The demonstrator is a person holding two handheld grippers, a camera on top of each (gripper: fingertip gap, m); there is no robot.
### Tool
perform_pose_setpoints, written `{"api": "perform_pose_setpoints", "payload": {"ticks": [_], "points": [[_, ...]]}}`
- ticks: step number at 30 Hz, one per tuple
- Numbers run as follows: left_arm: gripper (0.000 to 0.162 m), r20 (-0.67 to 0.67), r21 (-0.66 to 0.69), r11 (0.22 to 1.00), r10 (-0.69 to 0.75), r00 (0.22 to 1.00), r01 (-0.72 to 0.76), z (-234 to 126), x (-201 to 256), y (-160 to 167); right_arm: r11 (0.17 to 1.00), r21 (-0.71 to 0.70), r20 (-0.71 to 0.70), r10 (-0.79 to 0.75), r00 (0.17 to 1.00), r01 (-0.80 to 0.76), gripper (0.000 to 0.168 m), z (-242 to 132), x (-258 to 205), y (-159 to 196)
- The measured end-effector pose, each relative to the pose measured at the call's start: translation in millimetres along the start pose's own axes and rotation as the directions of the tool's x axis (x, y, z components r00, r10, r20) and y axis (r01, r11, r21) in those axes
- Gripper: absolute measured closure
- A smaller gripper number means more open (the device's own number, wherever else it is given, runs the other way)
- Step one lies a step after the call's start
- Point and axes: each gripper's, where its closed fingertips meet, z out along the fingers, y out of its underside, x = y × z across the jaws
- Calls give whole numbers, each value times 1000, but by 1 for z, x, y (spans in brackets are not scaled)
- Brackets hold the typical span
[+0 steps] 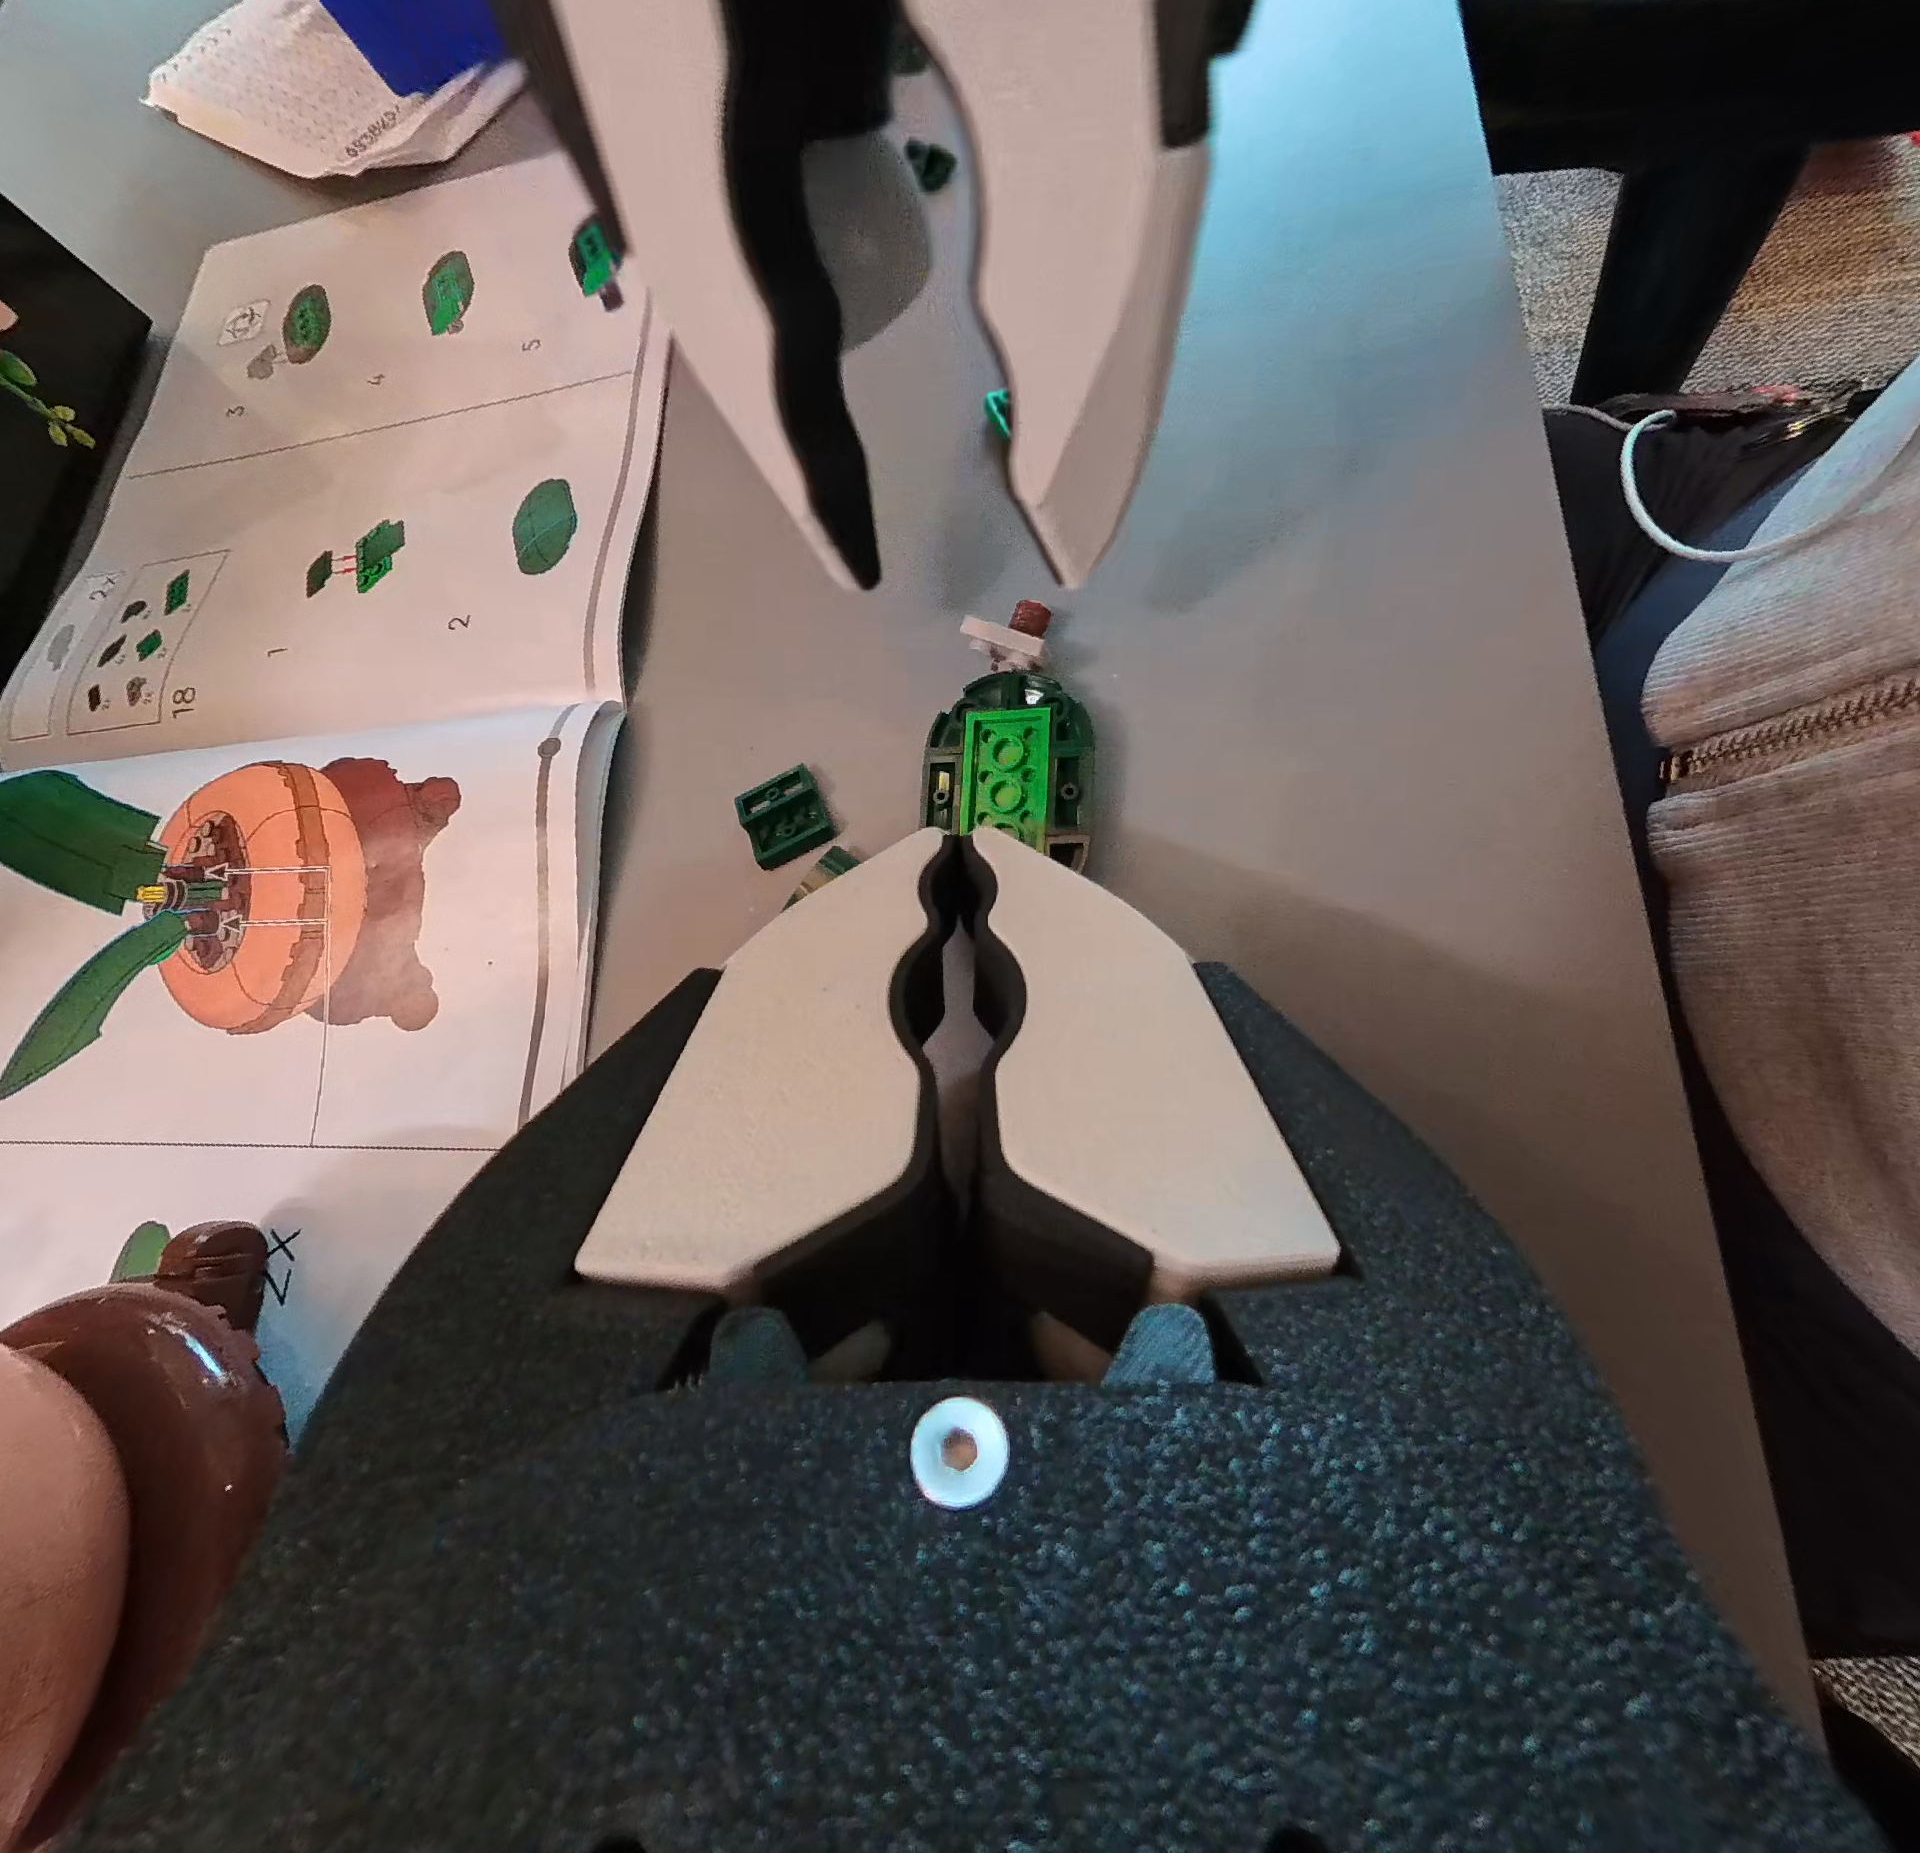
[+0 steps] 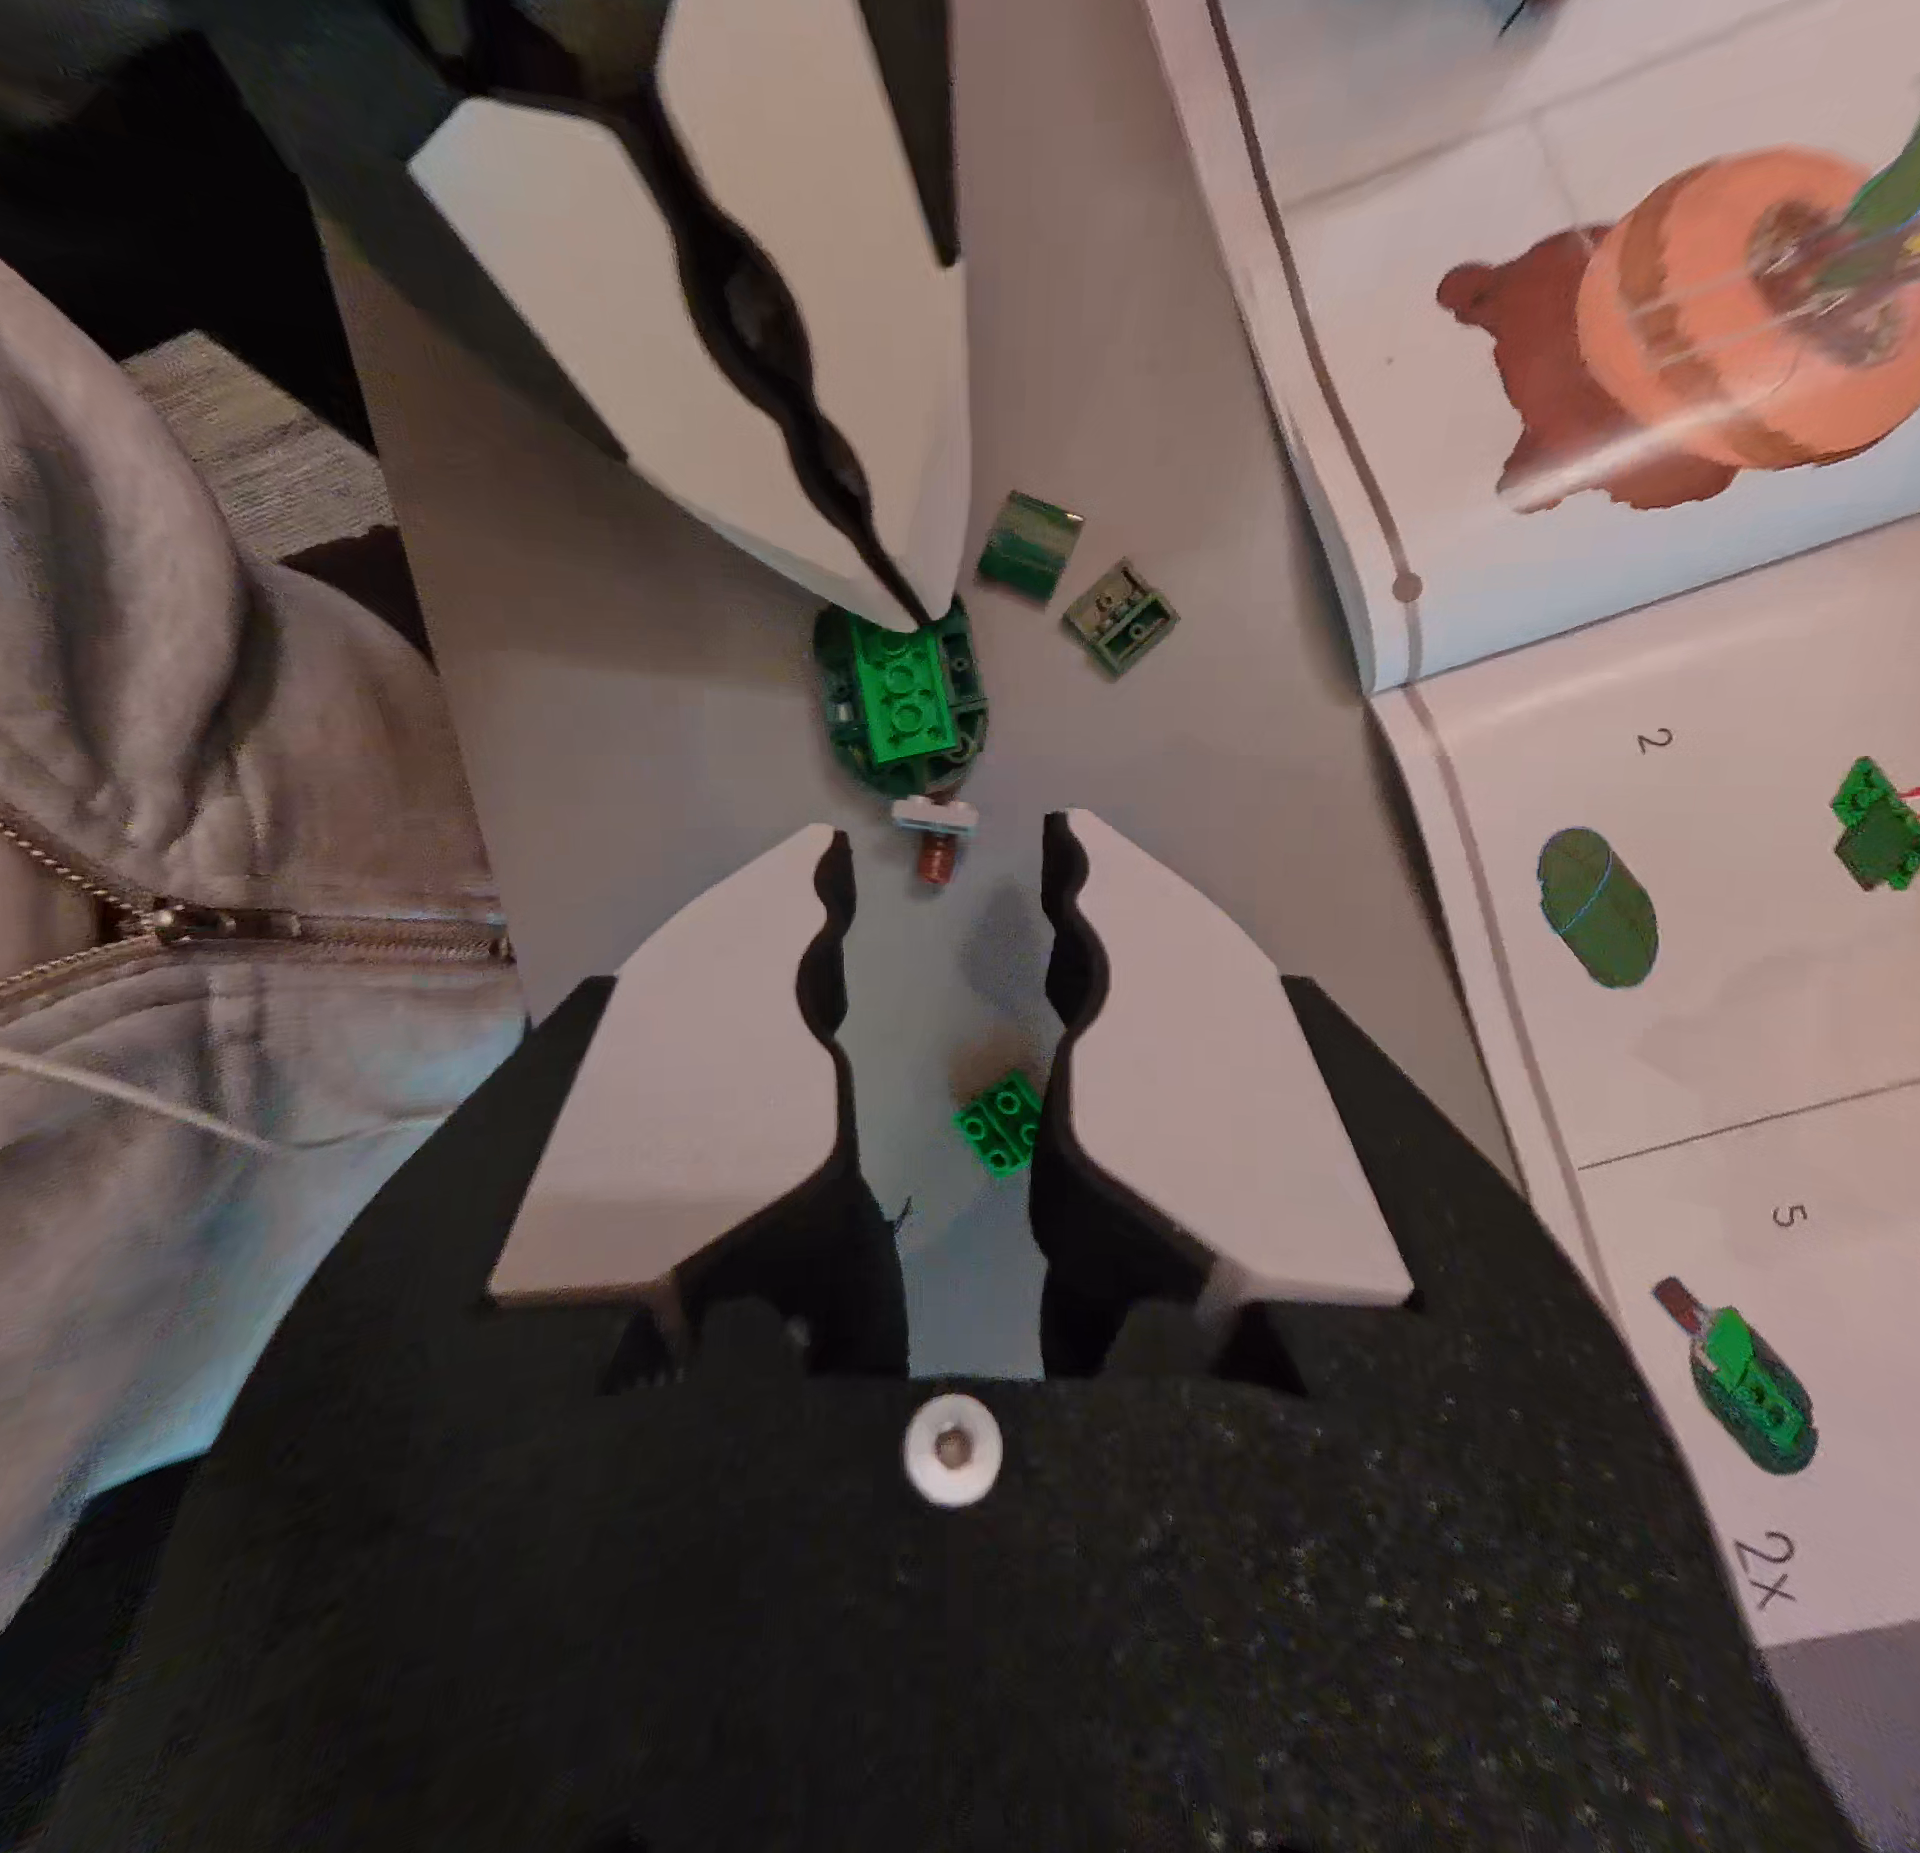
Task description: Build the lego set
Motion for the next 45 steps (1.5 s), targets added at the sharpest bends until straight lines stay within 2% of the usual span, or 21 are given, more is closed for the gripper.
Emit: {"api": "perform_pose_setpoints", "payload": {"ticks": [2, 5, 10, 14, 18, 22, 25, 29, 45], "points": [[162, 2, 0, 1000, 2, 1000, -2, 0, 0, 0, 997, 75, -106, -18, 994, 26, 134, 3, -3, 5], [162, 2, 0, 1000, 2, 1000, -2, 0, 0, 0, 986, 166, -184, 35, 982, -4, 142, 13, -5, 14], [162, -5, 0, 1000, -5, 1000, 5, 0, 0, 0, 964, 261, -180, 102, 978, -52, 154, 20, -3, 11], [162, -5, 0, 1000, -5, 1000, 5, 0, 0, 0, 960, 272, -139, 104, 985, -63, 161, 21, -3, 10], [162, -2, 0, 1000, -2, 1000, 2, 0, 0, 0, 986, 169, -102, 22, 994, -4, 162, 8, -5, 6], [162, -10, 0, 1000, -11, 1000, 11, 0, 0, 0, 989, -145, 10, -38, 999, 39, 162, -4, -7, 3], [162, -16, 0, 1000, -17, 1000, 17, 1, 0, 0, 920, -391, 92, 3, 996, 33, 161, -2, -5, 4], [162, -10, 0, 1000, -9, 1000, 9, 0, 0, 0, 815, -574, 148, 8, 989, 79, 161, 9, -5, 11], [162, 20, 2, 1000, 23, 1000, -23, 0, 0, 0, 741, -666, 96, -22, 995, 80, 162, 20, -8, 9]]}}
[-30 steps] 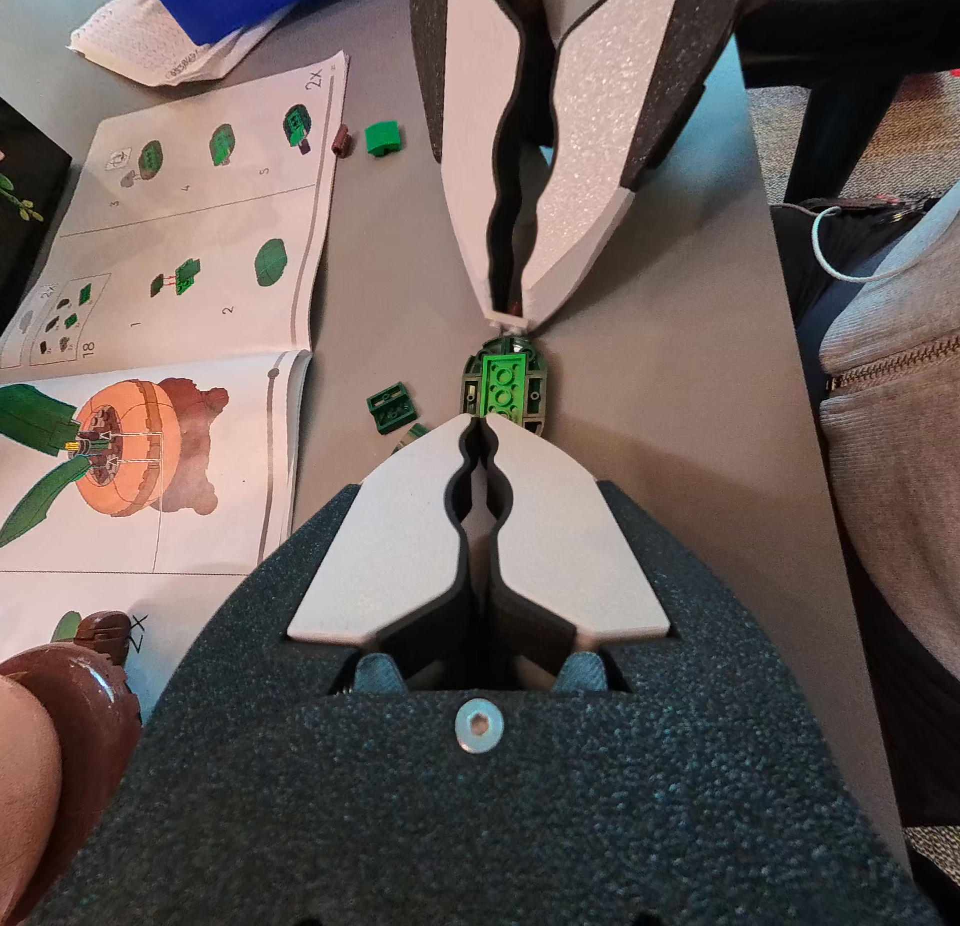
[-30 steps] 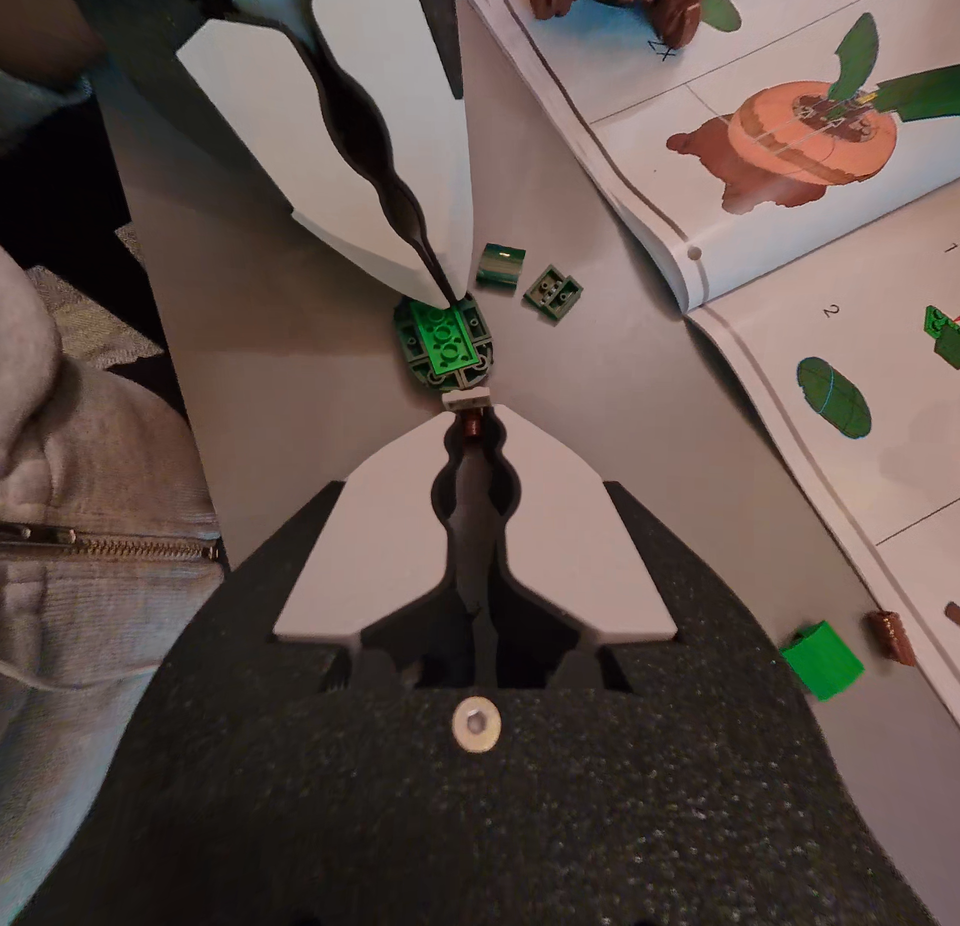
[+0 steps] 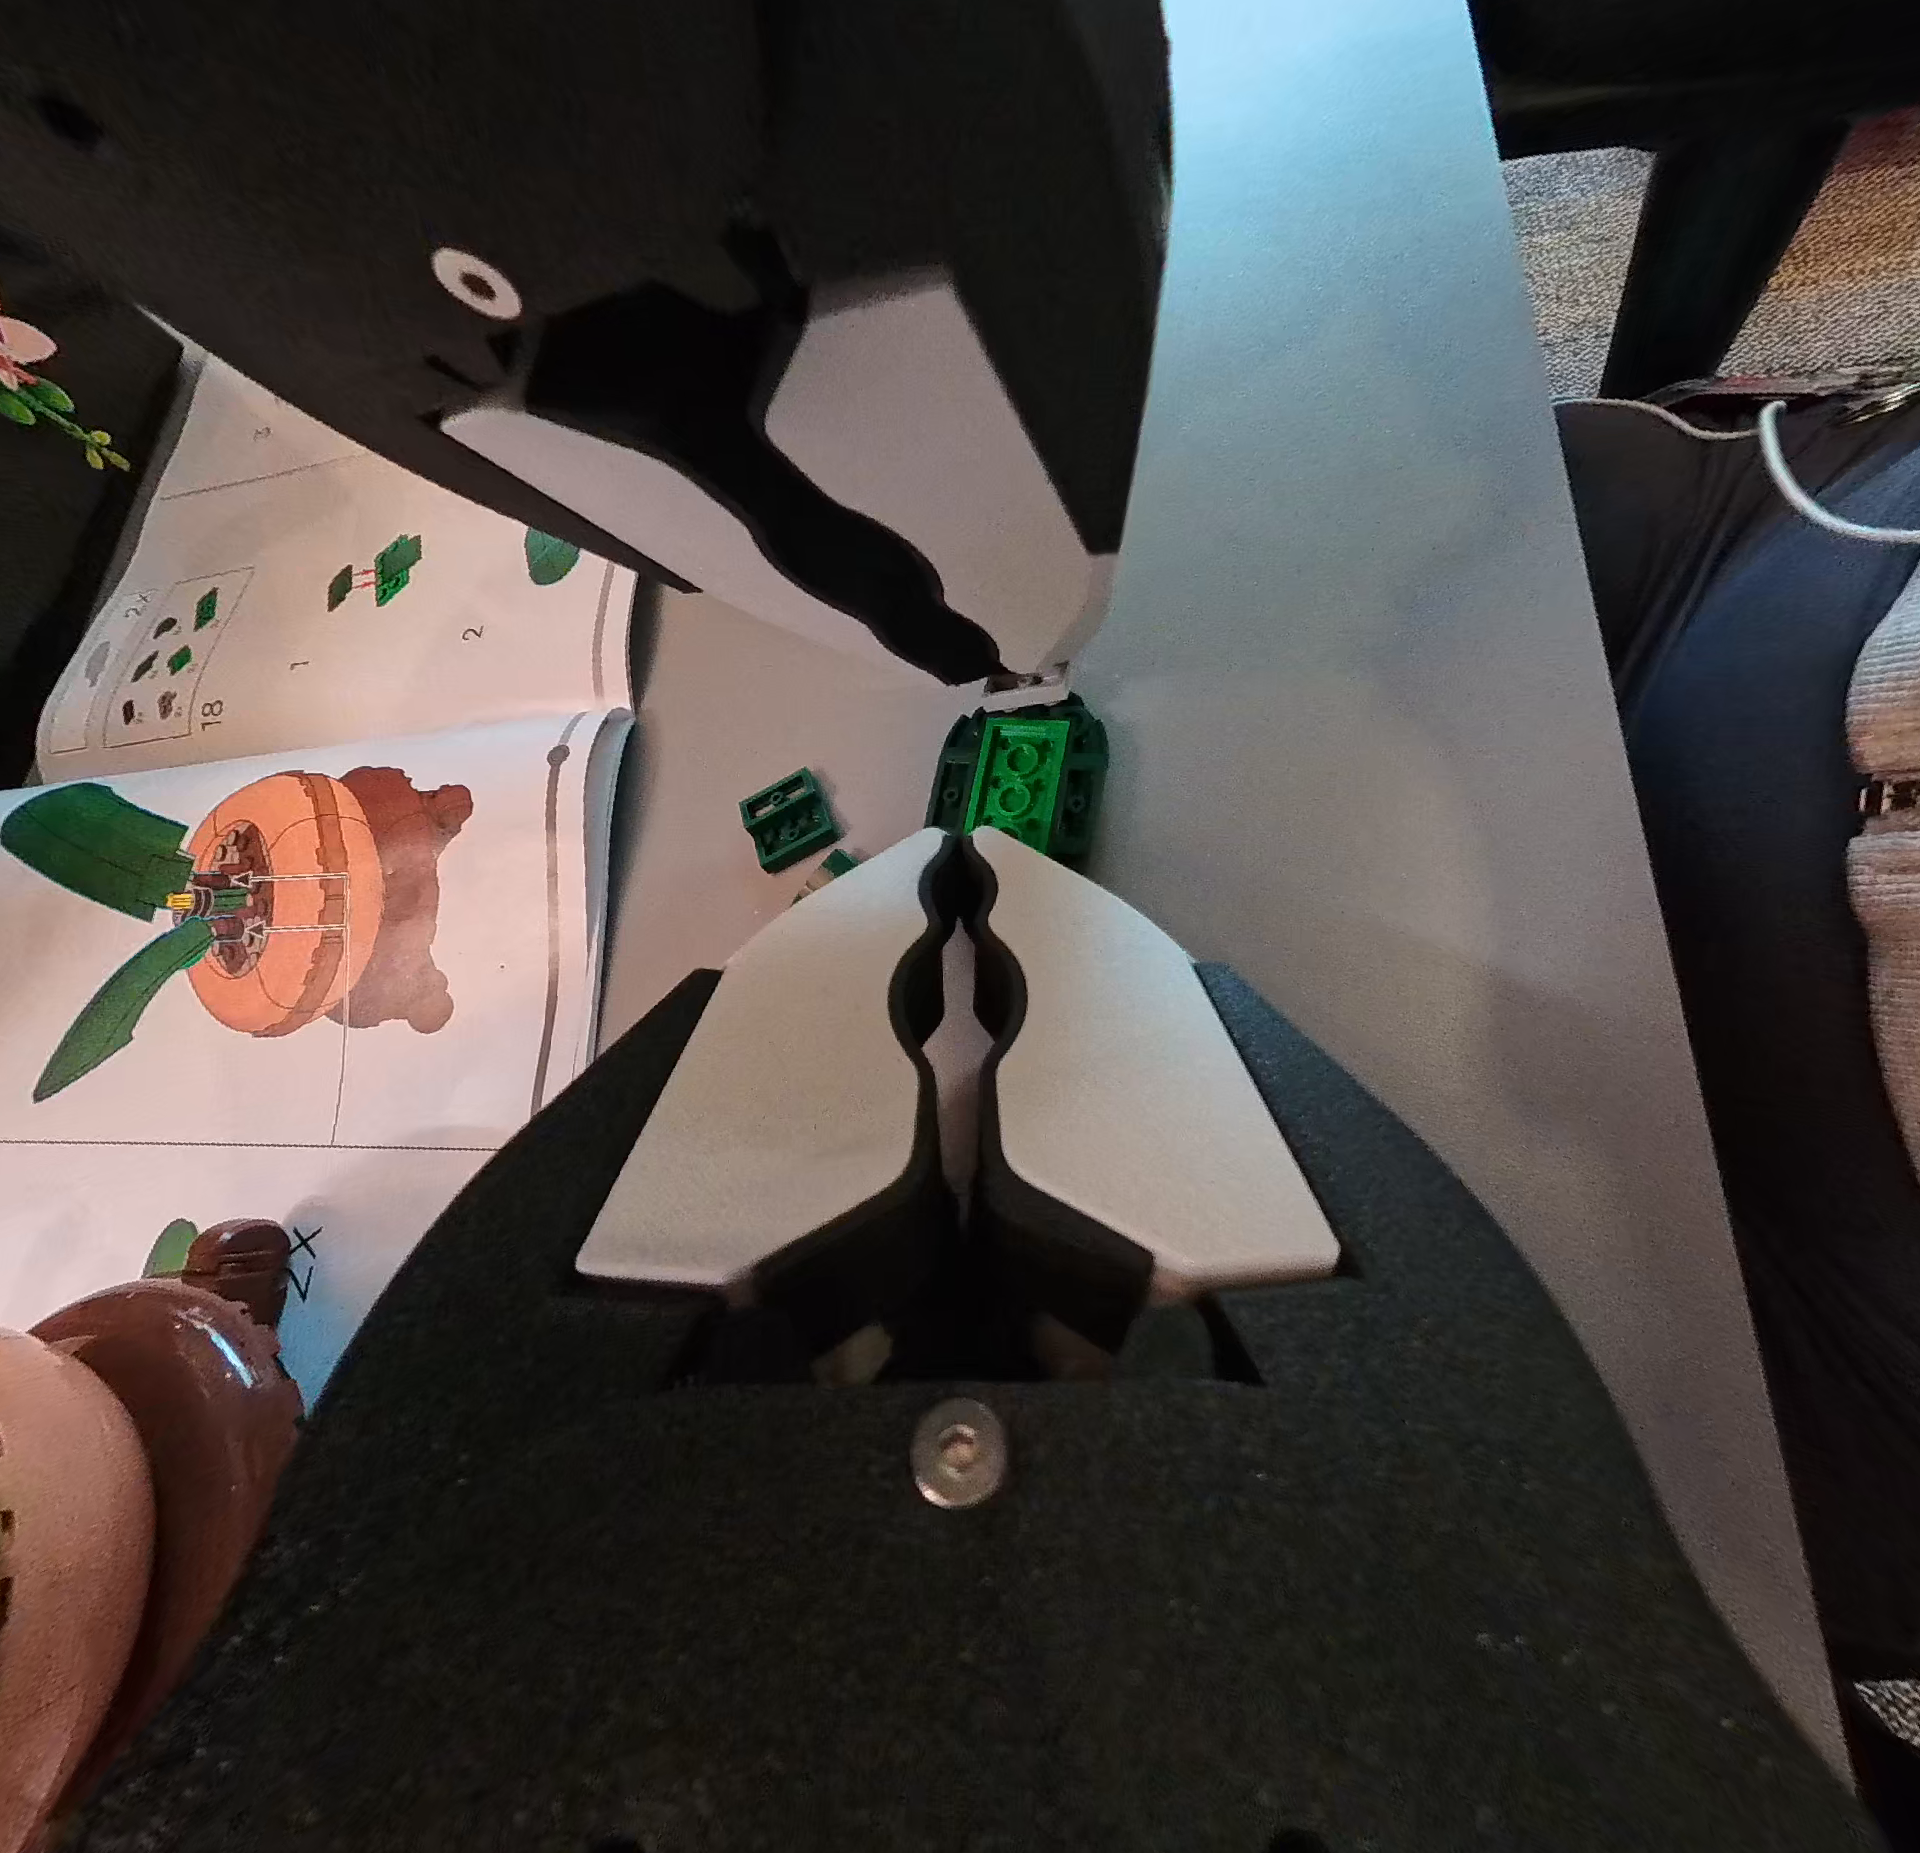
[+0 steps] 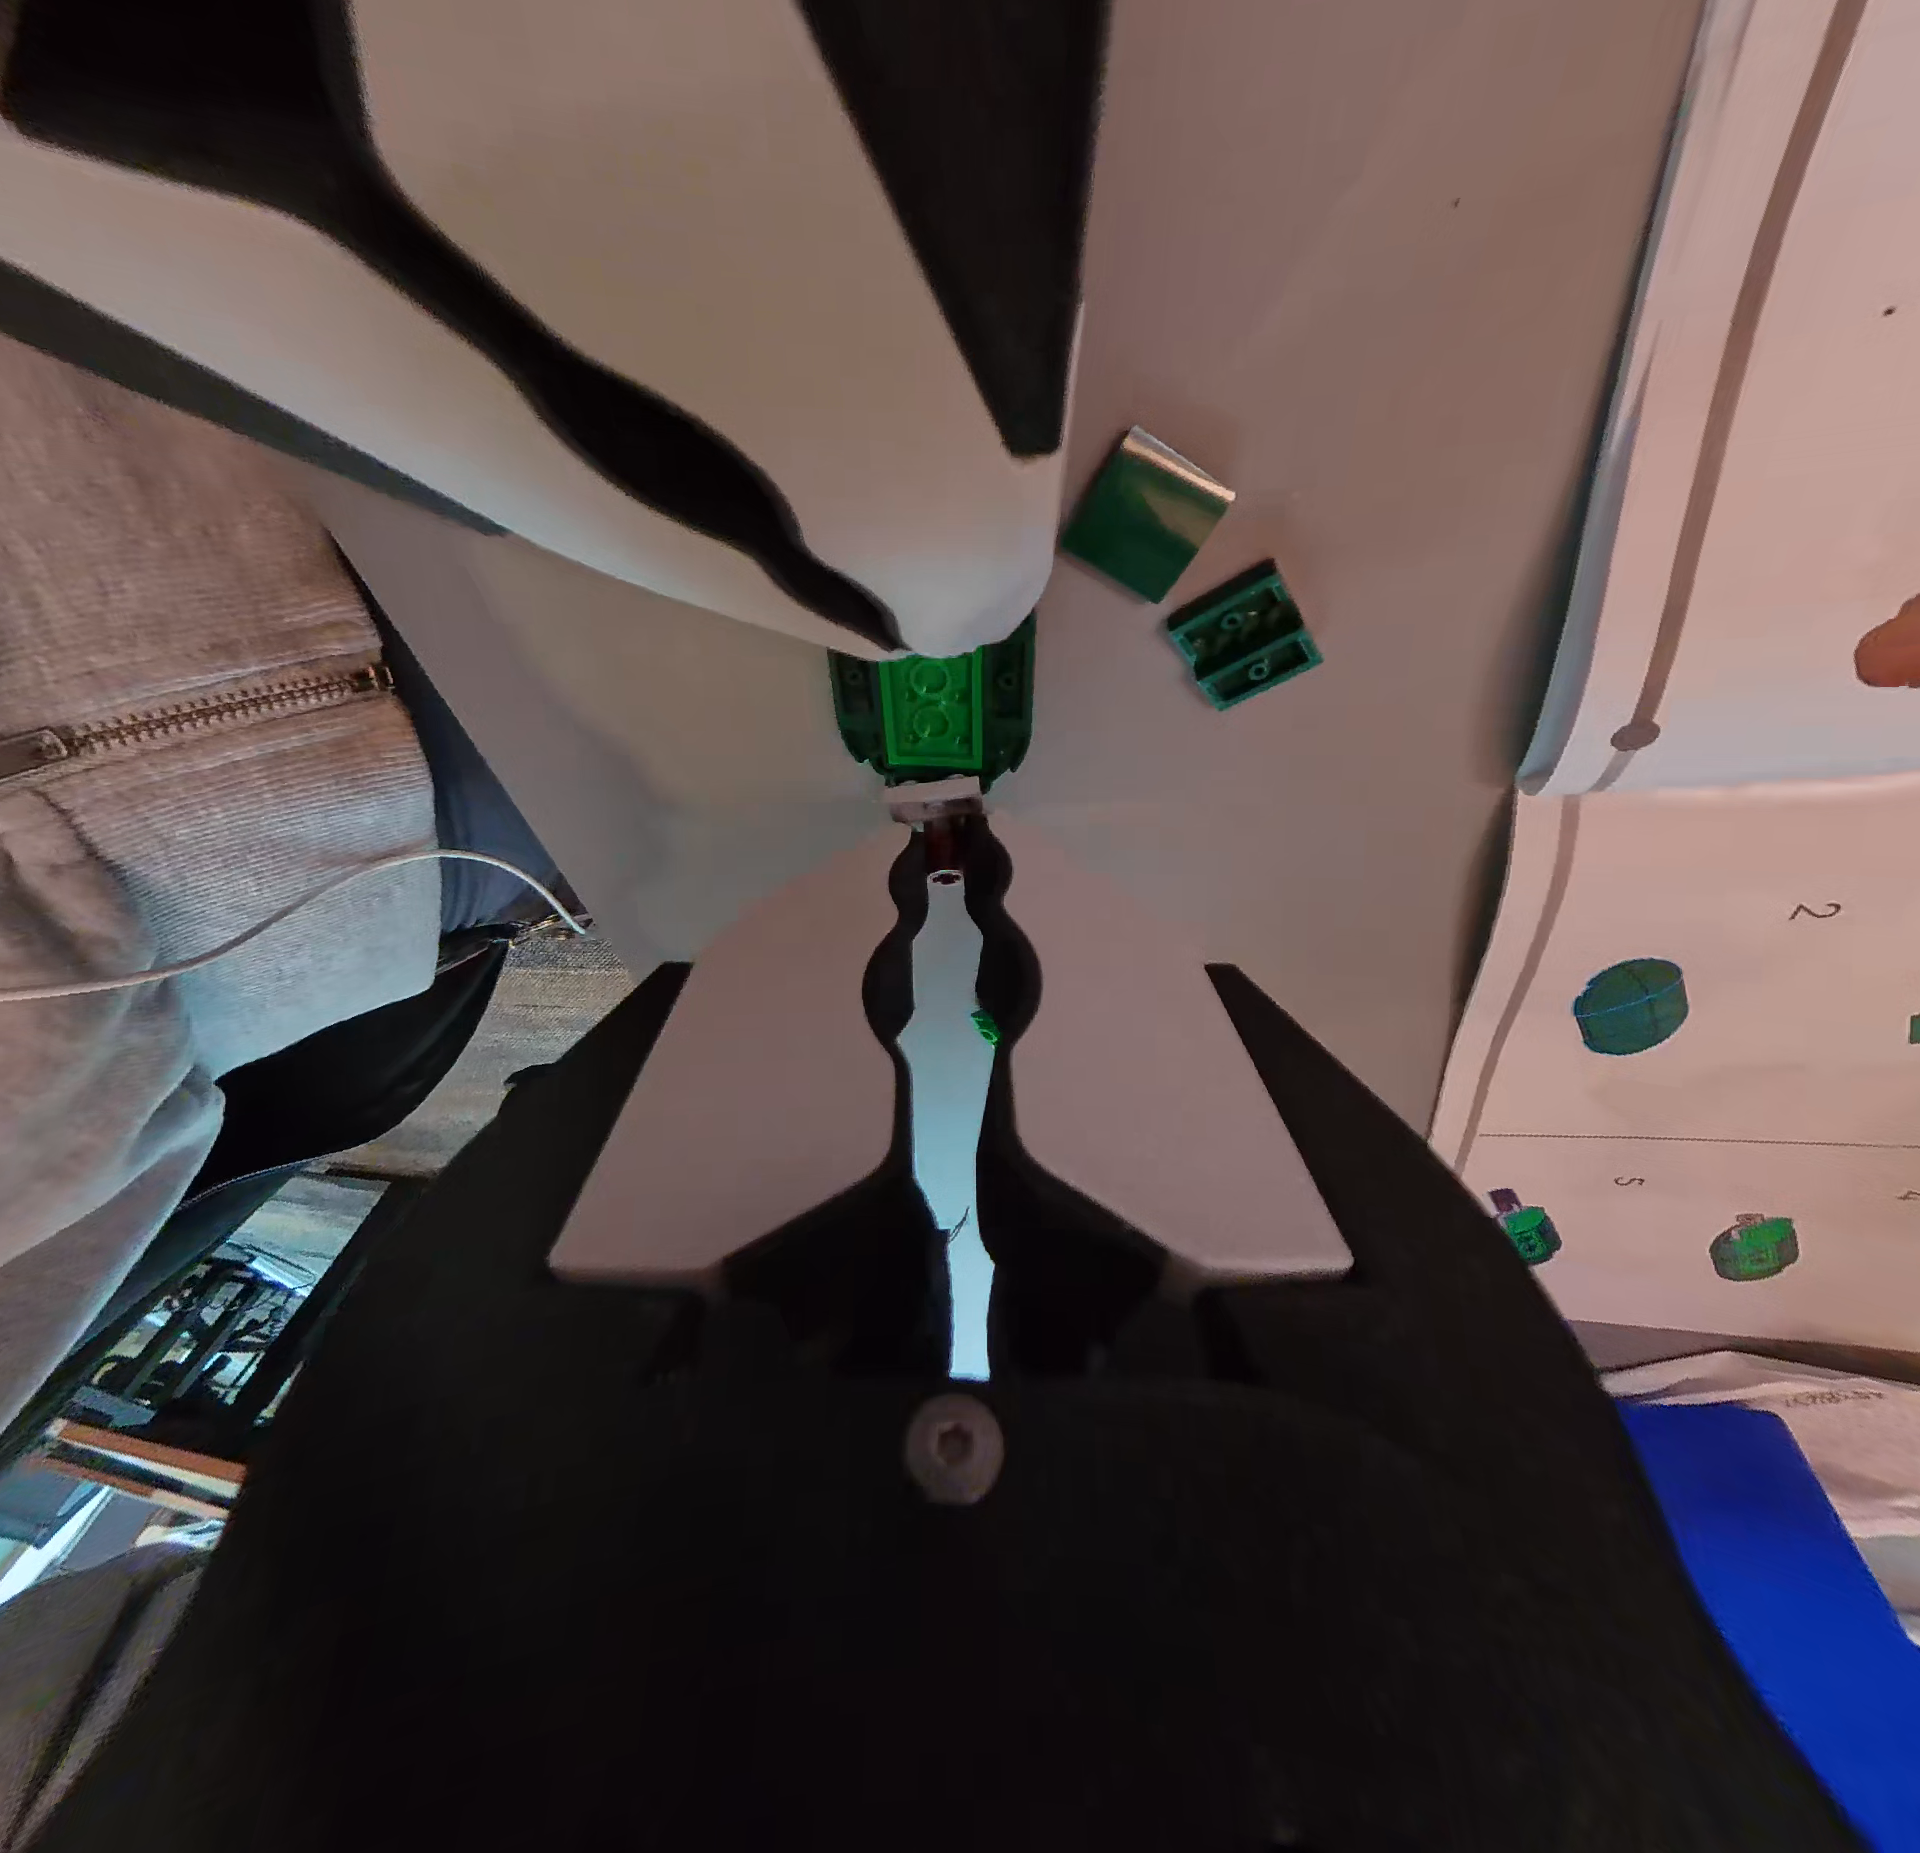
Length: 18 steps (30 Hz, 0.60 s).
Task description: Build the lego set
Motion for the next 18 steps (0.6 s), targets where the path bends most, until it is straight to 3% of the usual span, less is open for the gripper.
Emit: {"api": "perform_pose_setpoints", "payload": {"ticks": [10, 18], "points": [[162, 22, -1, 1000, 15, 1000, -15, 0, 0, 0, 996, -11, -63, 88, 994, -89, 162, 3, 1, 2], [162, 37, -3, 1000, 14, 999, -14, 0, 1, -1, 988, -111, -75, 101, 992, -109, 161, 1, 1, 4]]}}
